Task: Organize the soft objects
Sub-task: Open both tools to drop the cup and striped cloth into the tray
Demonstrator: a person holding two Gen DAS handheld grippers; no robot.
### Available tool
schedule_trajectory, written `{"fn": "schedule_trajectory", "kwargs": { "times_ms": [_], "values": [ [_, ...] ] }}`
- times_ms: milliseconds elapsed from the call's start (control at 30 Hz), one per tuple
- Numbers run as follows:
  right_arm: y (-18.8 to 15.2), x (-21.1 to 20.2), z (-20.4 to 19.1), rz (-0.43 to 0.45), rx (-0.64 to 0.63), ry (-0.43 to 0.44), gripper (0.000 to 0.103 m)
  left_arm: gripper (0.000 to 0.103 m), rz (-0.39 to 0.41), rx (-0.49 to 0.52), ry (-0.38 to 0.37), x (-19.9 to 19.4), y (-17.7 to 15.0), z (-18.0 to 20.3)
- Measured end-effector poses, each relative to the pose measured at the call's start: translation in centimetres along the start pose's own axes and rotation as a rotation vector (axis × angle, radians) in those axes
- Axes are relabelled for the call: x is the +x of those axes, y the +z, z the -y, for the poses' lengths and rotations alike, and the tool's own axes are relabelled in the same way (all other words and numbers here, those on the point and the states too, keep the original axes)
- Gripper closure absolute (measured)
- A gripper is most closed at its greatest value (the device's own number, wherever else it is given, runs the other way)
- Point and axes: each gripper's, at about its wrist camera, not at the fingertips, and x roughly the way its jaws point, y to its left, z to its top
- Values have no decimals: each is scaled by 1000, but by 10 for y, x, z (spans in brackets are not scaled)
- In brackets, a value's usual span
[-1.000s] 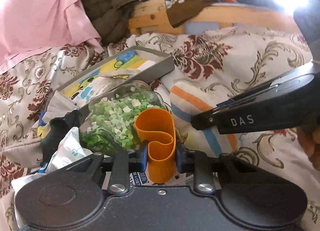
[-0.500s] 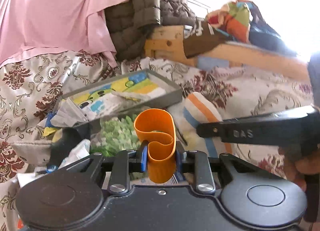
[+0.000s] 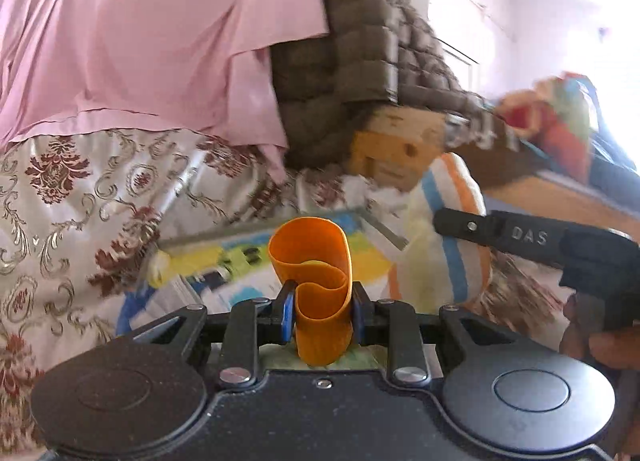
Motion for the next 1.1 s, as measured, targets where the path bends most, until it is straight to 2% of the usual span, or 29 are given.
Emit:
{"fn": "schedule_trajectory", "kwargs": {
  "times_ms": [200, 300, 500, 600, 800, 867, 1000, 1100],
  "values": [
    [-5, 43, 15, 2, -5, -10, 89, 74, -13, -42, 19, 68, 27, -24],
    [-10, 57, 17, -32, -46, -29, 88, 74, -41, -88, -8, 98, 30, -31],
    [-19, 72, 21, -123, -31, -47, 86, 73, -147, -122, -80, 140, 20, -29],
    [-24, 74, 18, -152, -74, -61, 81, 72, -200, -118, -93, 152, 13, -28],
    [-30, 79, 15, -196, -104, -94, 70, 68, -255, -136, -103, 161, 15, -33],
    [-31, 78, 15, -201, -111, -111, 59, 66, -264, -141, -105, 163, 16, -35],
    [-30, 77, 15, -198, -117, -133, 48, 67, -278, -152, -102, 160, 16, -38],
    [-29, 75, 15, -195, -113, -146, 40, 60, -271, -160, -89, 154, 13, -40]
  ]
}}
